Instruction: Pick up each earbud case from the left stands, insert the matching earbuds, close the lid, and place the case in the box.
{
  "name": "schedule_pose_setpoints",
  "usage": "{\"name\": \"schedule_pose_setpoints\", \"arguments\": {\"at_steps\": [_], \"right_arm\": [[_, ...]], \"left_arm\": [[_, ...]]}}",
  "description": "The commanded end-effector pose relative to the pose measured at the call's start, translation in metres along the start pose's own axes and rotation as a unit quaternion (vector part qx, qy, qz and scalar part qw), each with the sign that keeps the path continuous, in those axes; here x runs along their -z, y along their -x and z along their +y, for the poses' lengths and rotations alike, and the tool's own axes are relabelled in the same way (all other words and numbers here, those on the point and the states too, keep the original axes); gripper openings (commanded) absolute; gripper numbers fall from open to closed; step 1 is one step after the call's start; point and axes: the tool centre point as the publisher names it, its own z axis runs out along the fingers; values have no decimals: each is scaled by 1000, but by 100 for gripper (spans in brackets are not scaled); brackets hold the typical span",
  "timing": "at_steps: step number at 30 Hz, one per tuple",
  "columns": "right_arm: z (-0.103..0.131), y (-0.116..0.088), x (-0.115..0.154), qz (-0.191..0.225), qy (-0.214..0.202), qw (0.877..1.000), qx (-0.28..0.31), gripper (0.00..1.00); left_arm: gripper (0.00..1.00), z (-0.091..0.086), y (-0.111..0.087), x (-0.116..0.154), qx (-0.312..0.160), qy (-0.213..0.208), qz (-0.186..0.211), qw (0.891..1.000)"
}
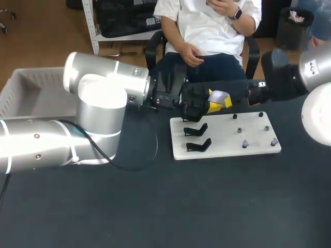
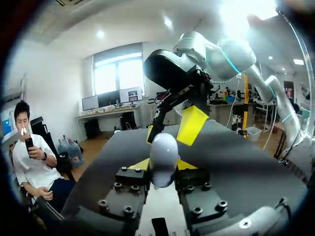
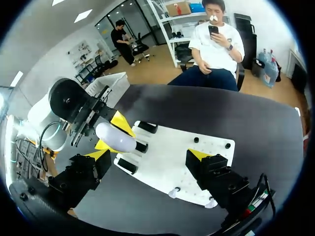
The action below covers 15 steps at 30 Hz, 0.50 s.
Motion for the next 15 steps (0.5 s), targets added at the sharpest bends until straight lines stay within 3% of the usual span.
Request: {"name": "schedule_pose_setpoints", "arguments": {"at_steps": [1, 11, 15], "right_arm": [[-1, 4, -1, 2, 0, 1000, 1, 100], [-4, 14, 4, 2, -8, 1000, 12, 100], [-6, 17, 15, 0, -32, 999, 20, 100]], "left_arm": [[0, -5, 1, 3, -2, 2, -6, 1000], [0, -12, 4, 4, -8, -4, -10, 1000], [0, -13, 1, 5, -8, -9, -28, 1000]]}}
